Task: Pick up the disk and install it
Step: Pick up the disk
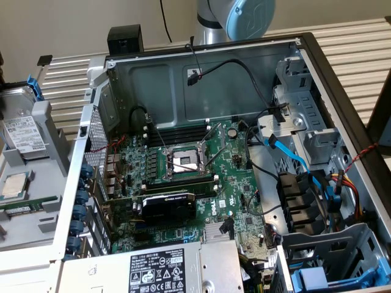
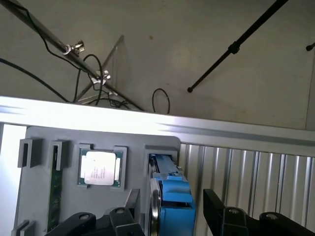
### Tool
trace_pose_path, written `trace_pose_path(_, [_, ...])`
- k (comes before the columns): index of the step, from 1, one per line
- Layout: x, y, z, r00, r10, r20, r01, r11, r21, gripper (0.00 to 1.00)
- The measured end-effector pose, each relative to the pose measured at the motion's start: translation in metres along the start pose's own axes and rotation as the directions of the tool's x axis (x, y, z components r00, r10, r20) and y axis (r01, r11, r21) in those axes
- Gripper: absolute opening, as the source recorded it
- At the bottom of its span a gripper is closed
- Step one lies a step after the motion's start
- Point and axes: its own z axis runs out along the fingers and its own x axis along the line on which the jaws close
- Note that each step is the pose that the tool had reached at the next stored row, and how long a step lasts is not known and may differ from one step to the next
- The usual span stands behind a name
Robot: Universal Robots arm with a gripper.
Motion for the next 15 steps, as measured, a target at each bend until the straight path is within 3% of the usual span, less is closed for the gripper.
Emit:
trace_pose_path(6, [0.0017,0.0003,0.0024,1.0,0.0,0.0013,0.0,1.0,-0.0001,0.6])
trace_pose_path(7, [0.0017,0.0003,0.0024,1.0,0.0,0.0013,0.0,1.0,-0.0003,0.53])
trace_pose_path(12, [0.0017,0.0003,0.0027,1.0,0.0,0.0012,0.0,1.0,0.0,0.53])
trace_pose_path(13, [0.0017,0.0002,0.0028,1.0,0.0,-0.0007,0.0,1.0,0.0,0.53])
trace_pose_path(15, [0.0009,0.0002,0.0029,0.9999,0.0,-0.0109,0.0,1.0,-0.0011,0.53])
